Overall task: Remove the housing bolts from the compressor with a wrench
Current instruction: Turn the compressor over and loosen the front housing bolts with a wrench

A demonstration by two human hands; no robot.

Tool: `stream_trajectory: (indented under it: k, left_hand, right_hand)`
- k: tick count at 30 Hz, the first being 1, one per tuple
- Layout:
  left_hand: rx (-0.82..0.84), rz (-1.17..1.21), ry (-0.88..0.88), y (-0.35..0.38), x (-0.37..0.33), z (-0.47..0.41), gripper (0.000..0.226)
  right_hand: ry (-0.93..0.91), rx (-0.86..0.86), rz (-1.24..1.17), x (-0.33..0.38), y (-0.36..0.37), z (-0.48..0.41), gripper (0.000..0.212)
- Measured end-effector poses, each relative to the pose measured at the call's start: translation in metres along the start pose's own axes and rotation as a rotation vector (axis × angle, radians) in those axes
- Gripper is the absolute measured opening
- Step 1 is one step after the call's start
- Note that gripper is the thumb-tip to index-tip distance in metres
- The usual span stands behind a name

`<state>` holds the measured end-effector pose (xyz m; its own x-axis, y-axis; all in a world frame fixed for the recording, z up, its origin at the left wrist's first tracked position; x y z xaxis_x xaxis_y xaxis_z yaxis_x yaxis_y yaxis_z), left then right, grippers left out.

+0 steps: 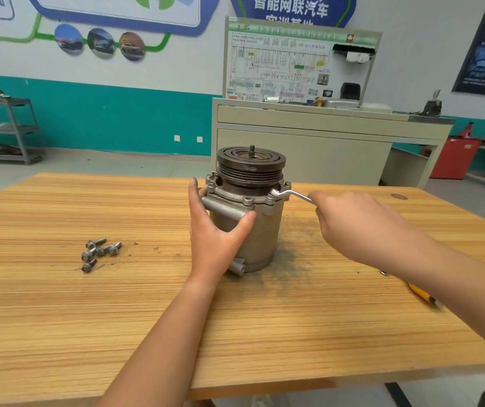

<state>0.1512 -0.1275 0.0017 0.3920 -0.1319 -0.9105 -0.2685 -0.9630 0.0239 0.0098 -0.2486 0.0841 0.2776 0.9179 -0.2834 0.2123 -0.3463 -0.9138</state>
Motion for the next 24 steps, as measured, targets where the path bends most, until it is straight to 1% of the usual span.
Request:
stream_trajectory:
  k: [3, 5, 8, 10, 13, 16, 18, 20, 22, 24]
  left_hand:
    - [-0.002, 0.014, 0.001, 0.000, 0.000, 0.000, 0.103]
    - [-0.002, 0.027, 0.001, 0.000, -0.001, 0.000, 0.103]
    - [-0.008, 0.028, 0.005, 0.000, -0.001, 0.000, 0.104]
    - [-0.008, 0.026, 0.007, 0.000, -0.002, 0.000, 0.104]
    - [-0.006, 0.034, 0.005, 0.001, -0.001, 0.001, 0.104]
    - [0.006, 0.048, -0.013, 0.003, 0.000, 0.002, 0.105]
    - [0.011, 0.044, -0.005, 0.003, 0.000, 0.002, 0.104]
    - [0.012, 0.035, 0.015, 0.004, -0.002, 0.003, 0.102]
    - [0.007, 0.024, 0.021, 0.003, -0.002, 0.003, 0.102]
    - [-0.003, 0.004, 0.022, 0.002, -0.002, 0.003, 0.103]
  right_hand:
    - [-0.010, 0.024, 0.129, 0.008, -0.016, -0.001, 0.023]
    - [-0.036, 0.076, 0.208, 0.020, -0.022, -0.001, 0.025]
    - [-0.100, 0.183, 0.274, 0.040, -0.022, -0.002, 0.038]
    - [-0.119, 0.192, 0.299, 0.046, -0.018, -0.001, 0.043]
    - [-0.129, 0.107, 0.310, 0.033, -0.011, -0.002, 0.038]
    - [-0.146, 0.037, 0.154, 0.005, -0.004, -0.004, 0.035]
    - [-0.181, 0.021, 0.202, -0.010, 0.003, -0.013, 0.038]
    - [-0.158, -0.028, 0.287, -0.022, 0.008, -0.027, 0.039]
    - [-0.156, -0.110, 0.297, -0.023, 0.008, -0.042, 0.037]
    - [-0.219, -0.214, 0.256, -0.016, 0.009, -0.053, 0.035]
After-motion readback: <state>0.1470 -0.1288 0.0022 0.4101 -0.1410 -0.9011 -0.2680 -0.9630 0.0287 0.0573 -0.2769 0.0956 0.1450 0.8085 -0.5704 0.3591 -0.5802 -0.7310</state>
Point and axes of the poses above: each hand's wrist, its own z-axis away from the middle knuckle, its own y-axis out of the palm, x = y × z, the point moved 10 cm from there along -z, towards the middle knuckle, and after that the axes turned 9 degrees about -y, right-handed, at the moved point
